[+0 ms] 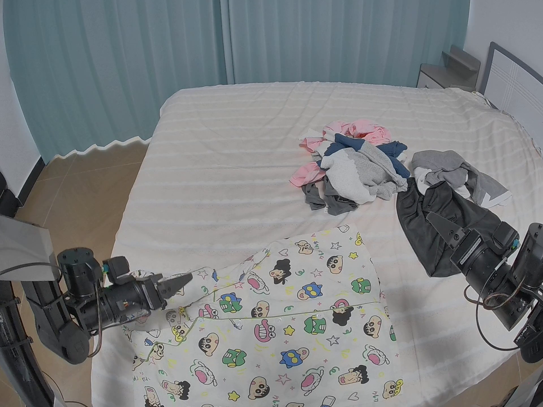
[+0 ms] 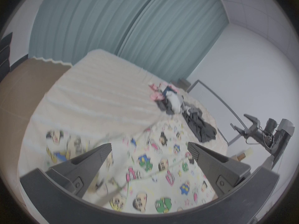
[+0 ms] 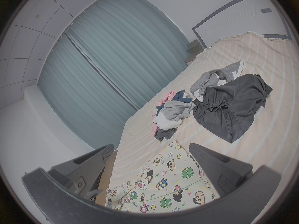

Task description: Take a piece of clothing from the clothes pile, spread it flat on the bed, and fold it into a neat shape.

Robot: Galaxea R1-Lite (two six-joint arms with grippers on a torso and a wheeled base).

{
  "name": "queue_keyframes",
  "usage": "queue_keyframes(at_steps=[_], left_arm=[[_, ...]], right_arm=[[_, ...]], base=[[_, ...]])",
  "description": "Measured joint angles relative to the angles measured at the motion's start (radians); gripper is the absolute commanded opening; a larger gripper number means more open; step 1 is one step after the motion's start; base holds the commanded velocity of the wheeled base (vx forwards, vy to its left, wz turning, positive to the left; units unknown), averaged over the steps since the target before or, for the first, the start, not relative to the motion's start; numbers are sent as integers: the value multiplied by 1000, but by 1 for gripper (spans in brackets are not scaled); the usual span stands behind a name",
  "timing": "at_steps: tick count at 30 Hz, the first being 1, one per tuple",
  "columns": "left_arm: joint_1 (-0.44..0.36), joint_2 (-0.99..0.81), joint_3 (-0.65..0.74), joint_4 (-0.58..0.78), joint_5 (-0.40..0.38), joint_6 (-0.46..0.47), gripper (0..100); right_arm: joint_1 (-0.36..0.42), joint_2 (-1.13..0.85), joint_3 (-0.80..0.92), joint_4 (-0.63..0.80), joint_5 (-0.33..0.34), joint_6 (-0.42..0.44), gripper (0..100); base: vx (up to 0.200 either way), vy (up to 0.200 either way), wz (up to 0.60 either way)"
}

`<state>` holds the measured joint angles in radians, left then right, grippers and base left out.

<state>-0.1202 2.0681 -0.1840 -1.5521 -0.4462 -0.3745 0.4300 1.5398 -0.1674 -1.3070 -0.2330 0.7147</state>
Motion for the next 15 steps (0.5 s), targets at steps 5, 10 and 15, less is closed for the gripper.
queue_keyframes(at_steps=[5,10,15], left_arm=[[16,-16,-141,102,74,-9,100],[32,-13,-278,409,125,-21,100],[44,-12,-406,714,162,-58,100]], right_arm=[[1,-1,0,0,-1,0,100],[0,-2,1,0,-1,0,100],[0,-3,1,0,-1,0,100]], base=[[0,0,0],[0,0,0],[0,0,0]])
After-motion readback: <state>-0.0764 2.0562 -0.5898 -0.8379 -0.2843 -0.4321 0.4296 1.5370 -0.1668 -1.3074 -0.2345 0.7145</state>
